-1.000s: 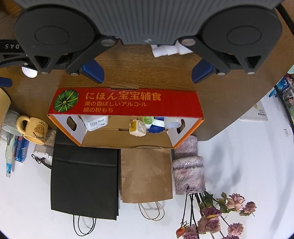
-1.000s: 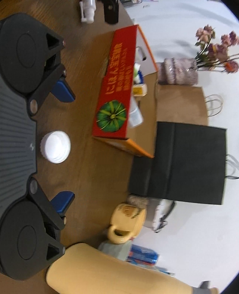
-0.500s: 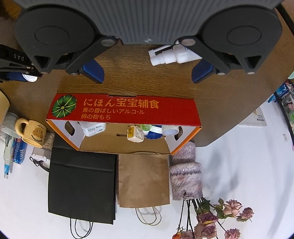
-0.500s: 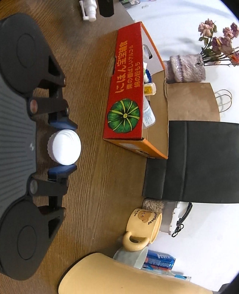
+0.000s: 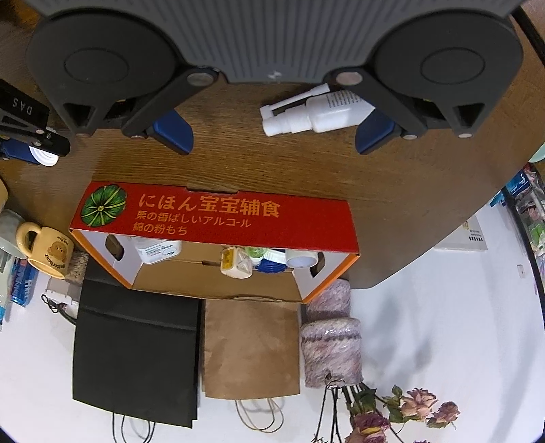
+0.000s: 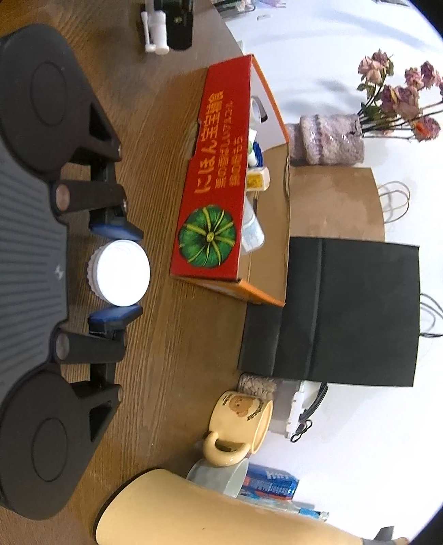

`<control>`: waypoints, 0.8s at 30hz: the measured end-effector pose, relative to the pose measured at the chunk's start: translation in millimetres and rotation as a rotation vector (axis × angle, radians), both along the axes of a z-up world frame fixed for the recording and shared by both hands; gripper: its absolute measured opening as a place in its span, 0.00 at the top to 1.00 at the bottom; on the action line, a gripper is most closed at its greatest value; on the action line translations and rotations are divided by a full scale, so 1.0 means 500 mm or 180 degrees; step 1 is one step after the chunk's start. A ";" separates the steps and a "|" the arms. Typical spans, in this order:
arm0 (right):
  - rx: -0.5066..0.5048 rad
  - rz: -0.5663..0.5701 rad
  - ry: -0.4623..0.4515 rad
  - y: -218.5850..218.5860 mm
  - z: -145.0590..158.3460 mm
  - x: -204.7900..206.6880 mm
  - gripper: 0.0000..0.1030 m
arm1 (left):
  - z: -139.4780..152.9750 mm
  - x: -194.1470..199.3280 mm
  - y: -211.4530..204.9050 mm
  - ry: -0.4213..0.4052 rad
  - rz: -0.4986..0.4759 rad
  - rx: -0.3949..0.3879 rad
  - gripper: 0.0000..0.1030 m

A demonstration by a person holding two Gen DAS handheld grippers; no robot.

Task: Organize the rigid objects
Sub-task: 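Grasp the white nasal spray bottle with left tool while right tool holds the cap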

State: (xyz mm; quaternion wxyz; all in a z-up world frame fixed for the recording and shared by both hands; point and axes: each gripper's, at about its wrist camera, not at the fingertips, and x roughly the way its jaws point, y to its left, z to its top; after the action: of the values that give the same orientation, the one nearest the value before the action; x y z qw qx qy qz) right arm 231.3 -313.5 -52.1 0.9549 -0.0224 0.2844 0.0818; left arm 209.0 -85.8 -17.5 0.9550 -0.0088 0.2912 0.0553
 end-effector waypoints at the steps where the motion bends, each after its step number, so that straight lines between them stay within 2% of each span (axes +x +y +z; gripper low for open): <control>1: 0.0003 0.0016 -0.0015 0.004 0.001 -0.003 0.62 | -0.001 0.001 0.001 0.0006 0.0014 -0.0004 0.00; 24: 0.0043 0.0282 -0.0079 0.091 0.009 -0.037 0.62 | -0.041 0.056 0.047 0.0283 0.0352 0.0046 0.00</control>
State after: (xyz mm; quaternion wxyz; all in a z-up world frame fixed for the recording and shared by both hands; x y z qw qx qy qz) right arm 212.7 -268.0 -47.7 0.9540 -0.0296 0.2707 0.1257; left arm 237.1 -62.2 -38.2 0.9367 -0.0154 0.3320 0.1105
